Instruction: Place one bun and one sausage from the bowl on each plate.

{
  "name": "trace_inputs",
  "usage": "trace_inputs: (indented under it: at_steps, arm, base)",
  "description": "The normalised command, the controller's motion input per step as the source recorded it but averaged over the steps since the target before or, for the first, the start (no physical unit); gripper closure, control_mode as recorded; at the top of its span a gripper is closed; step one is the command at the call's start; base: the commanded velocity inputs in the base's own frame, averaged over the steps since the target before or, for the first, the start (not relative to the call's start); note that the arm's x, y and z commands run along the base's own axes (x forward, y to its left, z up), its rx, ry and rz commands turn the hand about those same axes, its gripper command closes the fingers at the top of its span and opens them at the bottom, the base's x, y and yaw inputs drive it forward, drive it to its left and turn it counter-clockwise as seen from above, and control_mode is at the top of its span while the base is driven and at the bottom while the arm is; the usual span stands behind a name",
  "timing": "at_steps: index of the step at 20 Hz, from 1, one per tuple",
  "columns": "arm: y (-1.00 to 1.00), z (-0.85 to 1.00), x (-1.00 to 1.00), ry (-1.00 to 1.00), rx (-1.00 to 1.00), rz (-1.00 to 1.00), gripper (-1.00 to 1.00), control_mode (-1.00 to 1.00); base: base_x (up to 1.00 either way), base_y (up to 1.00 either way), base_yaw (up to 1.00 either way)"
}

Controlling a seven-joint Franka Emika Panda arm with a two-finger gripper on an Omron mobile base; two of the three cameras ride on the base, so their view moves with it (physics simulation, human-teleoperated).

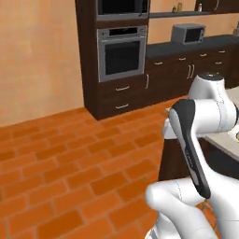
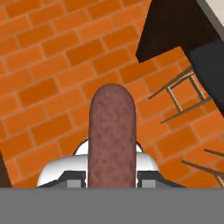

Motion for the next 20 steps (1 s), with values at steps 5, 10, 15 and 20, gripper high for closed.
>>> trace_inputs:
  at_steps: [5,10,15,20]
  arm:
    - [0.0,0.0,0.0,0.0,0.0,0.0,1.0,1.0]
    - [0.0,0.0,0.0,0.0,0.0,0.0,1.0,1.0]
    - [0.0,0.0,0.0,0.0,0.0,0.0,1.0,1.0]
    - [0.0,0.0,0.0,0.0,0.0,0.0,1.0,1.0]
  base:
    - [0.0,0.0,-0.88]
    - [0.06,0.0,-0.85]
    - [0.13,0.0,-0.84]
    - [0.34,0.22,-0.68]
